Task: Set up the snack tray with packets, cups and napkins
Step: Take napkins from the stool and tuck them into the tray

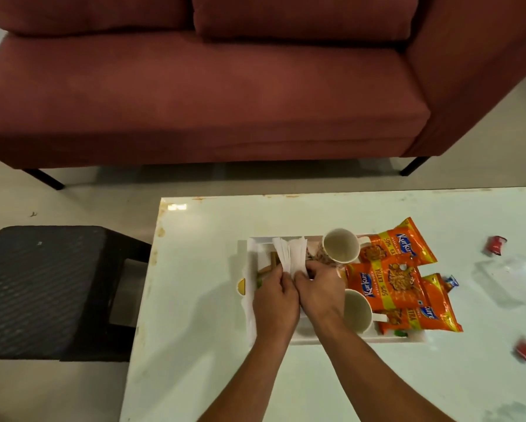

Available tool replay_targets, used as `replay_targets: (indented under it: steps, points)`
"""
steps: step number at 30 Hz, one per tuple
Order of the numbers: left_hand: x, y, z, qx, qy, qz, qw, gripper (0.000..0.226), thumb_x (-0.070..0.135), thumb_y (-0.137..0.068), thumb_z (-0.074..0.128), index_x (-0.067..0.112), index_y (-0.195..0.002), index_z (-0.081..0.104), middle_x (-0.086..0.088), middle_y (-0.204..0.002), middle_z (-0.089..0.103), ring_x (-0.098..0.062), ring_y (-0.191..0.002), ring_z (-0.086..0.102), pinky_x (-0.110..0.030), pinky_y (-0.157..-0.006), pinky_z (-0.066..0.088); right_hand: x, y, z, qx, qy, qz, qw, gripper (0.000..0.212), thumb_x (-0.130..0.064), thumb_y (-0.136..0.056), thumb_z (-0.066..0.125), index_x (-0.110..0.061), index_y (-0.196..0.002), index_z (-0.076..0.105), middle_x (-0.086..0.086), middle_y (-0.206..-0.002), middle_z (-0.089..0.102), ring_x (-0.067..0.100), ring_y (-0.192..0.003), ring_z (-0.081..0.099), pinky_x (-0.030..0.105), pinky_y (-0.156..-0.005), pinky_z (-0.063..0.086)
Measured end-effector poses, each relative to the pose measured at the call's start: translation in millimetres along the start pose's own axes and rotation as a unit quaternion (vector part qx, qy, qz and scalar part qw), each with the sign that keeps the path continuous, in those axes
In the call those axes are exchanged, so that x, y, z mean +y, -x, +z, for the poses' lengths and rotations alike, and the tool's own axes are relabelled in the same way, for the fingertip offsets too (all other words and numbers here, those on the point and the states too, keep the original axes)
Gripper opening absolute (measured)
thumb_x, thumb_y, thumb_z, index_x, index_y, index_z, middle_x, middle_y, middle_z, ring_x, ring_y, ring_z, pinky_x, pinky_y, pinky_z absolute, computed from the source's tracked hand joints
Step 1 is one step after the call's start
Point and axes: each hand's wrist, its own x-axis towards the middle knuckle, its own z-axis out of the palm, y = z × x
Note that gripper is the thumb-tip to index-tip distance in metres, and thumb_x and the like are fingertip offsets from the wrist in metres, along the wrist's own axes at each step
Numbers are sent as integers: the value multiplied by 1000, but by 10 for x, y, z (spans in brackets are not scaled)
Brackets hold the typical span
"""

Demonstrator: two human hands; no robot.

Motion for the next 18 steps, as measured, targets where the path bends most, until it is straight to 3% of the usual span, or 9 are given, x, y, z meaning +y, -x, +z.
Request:
replay_targets:
  steps: [4, 7, 9, 12, 15, 18]
  points:
    - [33, -31, 0, 9, -10, 4, 1000, 26, 21, -103, 44, 20, -104, 71, 1, -92, 73, -18, -83, 66, -30, -71, 49, 39, -48, 27, -3, -17, -10, 1000, 12, -17, -92, 65, -16, -92, 77, -3, -79, 75, 15, -74, 70, 33, -70, 59]
    - [69, -18, -18, 13, -1, 9, 1000, 30, 20, -102, 45, 29, -113, 71, 7, -94, 74, -13, -84, 67, -34, -78, 56, 41, -39, 32, -11, -47, -19, 999, 12, -16, -93, 66, -19, -95, 77, -13, -77, 72, 6, -74, 69, 24, -67, 56]
    - [65, -29, -18, 13, -2, 4, 1000, 31, 20, -101, 44, 32, -116, 70, 6, -91, 74, -13, -83, 68, -34, -77, 56, 43, -57, 46, -20, -54, -17, 998, 13, -16, -93, 65, -20, -93, 77, -11, -79, 74, 8, -75, 70, 32, -72, 60]
    - [31, -59, -6, 7, -12, -12, 1000, 31, 22, -102, 43, 27, -116, 70, 3, -94, 74, -13, -81, 66, -28, -70, 52, 40, -93, 73, -25, -33, -6, 999, 12, -16, -92, 64, -17, -92, 77, -4, -79, 76, 14, -75, 71, 40, -75, 61]
    - [38, -57, -20, 30, -19, -15, 999, 30, 24, -104, 45, 22, -121, 69, 0, -106, 75, 0, -77, 59, -14, -63, 40, 19, -103, 97, -15, -14, -19, 1000, 13, -19, -92, 66, -19, -98, 77, -4, -88, 77, 15, -81, 72, 33, -74, 59]
    - [33, -71, -48, 49, -40, -6, 998, 34, 27, -104, 45, 26, -132, 64, 4, -118, 73, -13, -101, 66, -20, -75, 39, 13, -110, 105, 4, 14, -28, 1000, 15, -22, -91, 68, -19, -103, 77, -4, -97, 78, 14, -88, 71, 25, -76, 52]
